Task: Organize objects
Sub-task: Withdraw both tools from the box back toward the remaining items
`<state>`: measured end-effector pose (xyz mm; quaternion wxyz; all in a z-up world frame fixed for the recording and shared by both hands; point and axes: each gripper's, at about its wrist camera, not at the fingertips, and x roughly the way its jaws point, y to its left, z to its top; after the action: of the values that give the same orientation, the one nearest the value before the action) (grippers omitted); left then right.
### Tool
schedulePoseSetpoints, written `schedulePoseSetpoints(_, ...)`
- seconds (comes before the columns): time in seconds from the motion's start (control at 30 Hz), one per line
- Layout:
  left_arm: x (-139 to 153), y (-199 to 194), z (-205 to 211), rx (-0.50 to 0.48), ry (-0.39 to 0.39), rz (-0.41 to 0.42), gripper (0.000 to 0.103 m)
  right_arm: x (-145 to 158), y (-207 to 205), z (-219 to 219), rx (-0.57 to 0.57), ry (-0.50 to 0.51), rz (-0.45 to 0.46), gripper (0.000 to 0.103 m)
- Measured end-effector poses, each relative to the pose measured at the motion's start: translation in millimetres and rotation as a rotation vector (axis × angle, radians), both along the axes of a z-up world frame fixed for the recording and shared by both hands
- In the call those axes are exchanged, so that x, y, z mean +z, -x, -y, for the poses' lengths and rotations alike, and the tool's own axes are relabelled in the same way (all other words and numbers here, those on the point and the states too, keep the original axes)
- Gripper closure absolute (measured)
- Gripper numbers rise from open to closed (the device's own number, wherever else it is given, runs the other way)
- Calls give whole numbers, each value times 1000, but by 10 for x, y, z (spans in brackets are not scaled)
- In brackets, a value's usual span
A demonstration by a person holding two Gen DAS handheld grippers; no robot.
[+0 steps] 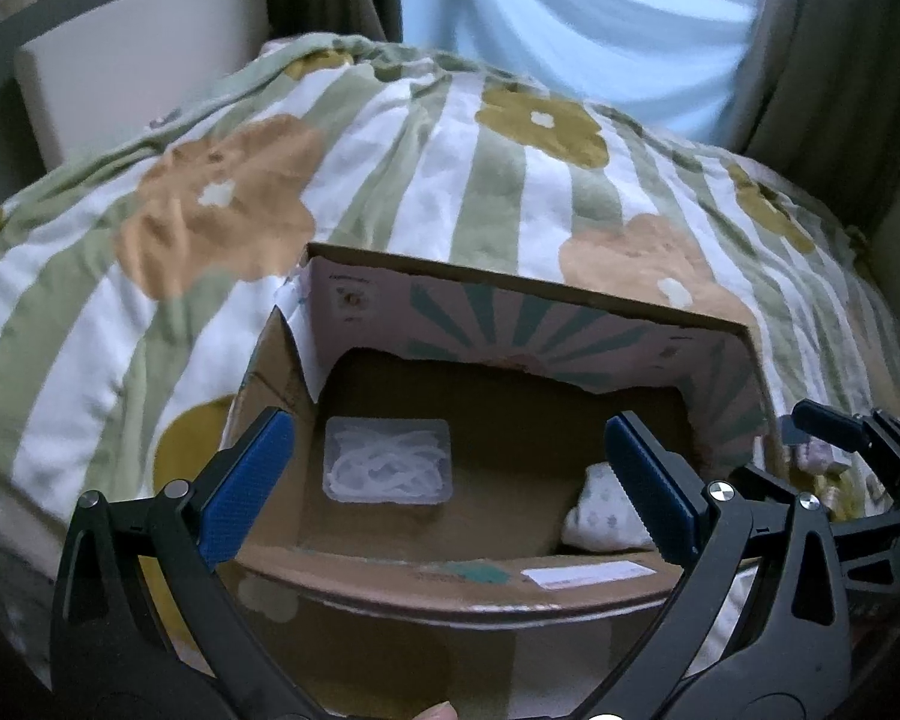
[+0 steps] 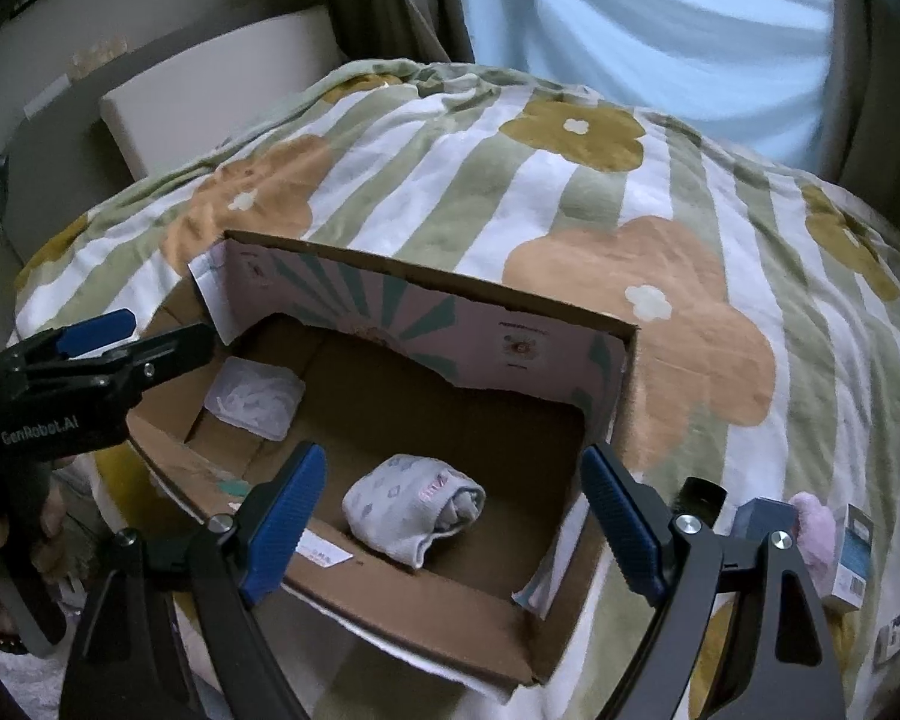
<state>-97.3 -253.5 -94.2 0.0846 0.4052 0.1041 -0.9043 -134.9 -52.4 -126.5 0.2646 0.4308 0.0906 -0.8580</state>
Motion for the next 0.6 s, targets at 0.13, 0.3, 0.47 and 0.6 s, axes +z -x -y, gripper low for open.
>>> schedulePoseSetpoints(0.13,131,-126,-115,-5,-3,-22,1,127,-95,-95,-3,9,-20,19)
schedulePoseSetpoints(0.3,278,-260,-293,-15,-3,-43,1,283,-224,-258,-16,20,-46,19)
schedulePoseSetpoints(0.47,425,-374,-498,-34,1,-67,1,450,-341,-466,-33,46,-70,19)
schedulePoseSetpoints(0.6,529,-428,-682,-60,-3,-84,1,574,-429,-673,-58,61,-92,19)
